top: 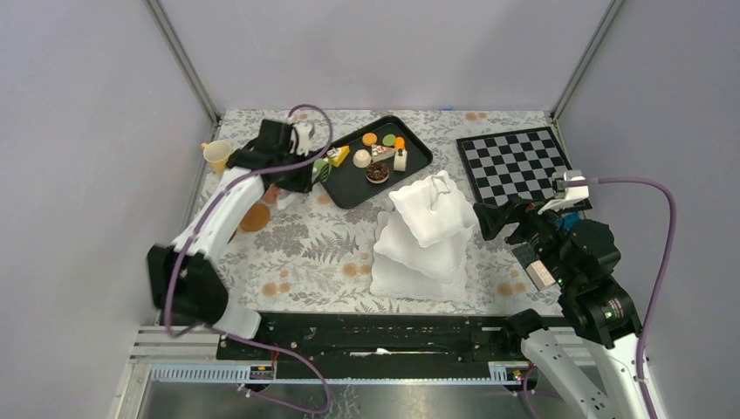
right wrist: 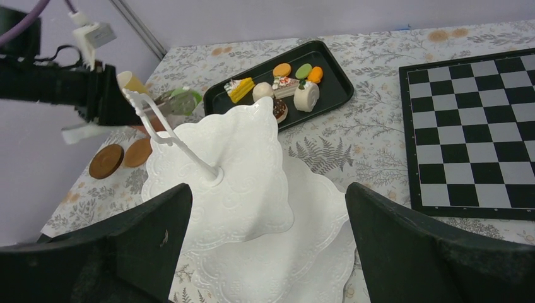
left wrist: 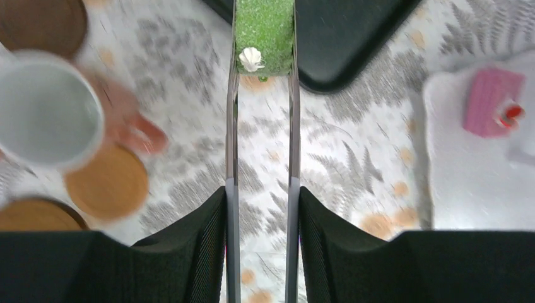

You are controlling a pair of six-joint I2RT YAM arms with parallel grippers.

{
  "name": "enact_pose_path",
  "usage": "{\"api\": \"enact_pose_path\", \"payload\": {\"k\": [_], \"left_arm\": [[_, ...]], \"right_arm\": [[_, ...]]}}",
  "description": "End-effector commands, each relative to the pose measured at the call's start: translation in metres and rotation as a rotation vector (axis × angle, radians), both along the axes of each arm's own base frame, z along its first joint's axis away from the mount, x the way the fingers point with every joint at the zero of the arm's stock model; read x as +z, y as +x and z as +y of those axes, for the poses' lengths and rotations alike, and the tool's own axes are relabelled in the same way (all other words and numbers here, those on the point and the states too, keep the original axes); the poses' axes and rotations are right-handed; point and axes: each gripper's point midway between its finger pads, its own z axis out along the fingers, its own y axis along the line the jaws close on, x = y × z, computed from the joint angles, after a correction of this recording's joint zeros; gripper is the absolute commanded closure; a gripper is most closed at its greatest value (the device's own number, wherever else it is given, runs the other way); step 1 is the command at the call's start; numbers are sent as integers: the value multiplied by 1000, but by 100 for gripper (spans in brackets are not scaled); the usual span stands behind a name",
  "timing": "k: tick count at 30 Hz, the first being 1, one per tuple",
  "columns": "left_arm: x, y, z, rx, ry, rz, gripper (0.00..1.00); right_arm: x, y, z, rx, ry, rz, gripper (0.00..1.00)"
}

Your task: Serve the afternoon tea

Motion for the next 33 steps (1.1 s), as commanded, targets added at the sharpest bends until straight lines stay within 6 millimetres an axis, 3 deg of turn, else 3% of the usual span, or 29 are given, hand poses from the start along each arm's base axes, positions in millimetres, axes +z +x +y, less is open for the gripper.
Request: {"api": "enact_pose_path", "payload": {"k": [1, 3, 7, 13, 18, 21, 26, 33], "left_arm": [[5, -71, -15, 83, -194, 57, 74], [2, -103, -33, 42, -267, 65, 74], [17, -156, -77, -61, -436, -16, 72], [19, -207, -100, -87, -498, -35, 70], [-14, -234, -130, -131, -507, 77, 73], [-12, -250, -154, -199, -577, 34, 74], [-18, -267, -174, -273, -562, -36, 74], [-28, -276, -202, -338, -474, -196, 76]], "right_arm": [[23, -11, 1, 20, 49, -68, 2], [21, -14, 0, 17, 57, -74, 2], [17, -17, -6, -7, 67, -93, 2], [13, -20, -14, -43, 71, -121, 2], [20, -22, -21, -74, 78, -141, 2], [26, -23, -25, -89, 69, -158, 2], [26, -22, -30, -116, 58, -163, 2], [17, -18, -24, -98, 81, -135, 2]]}}
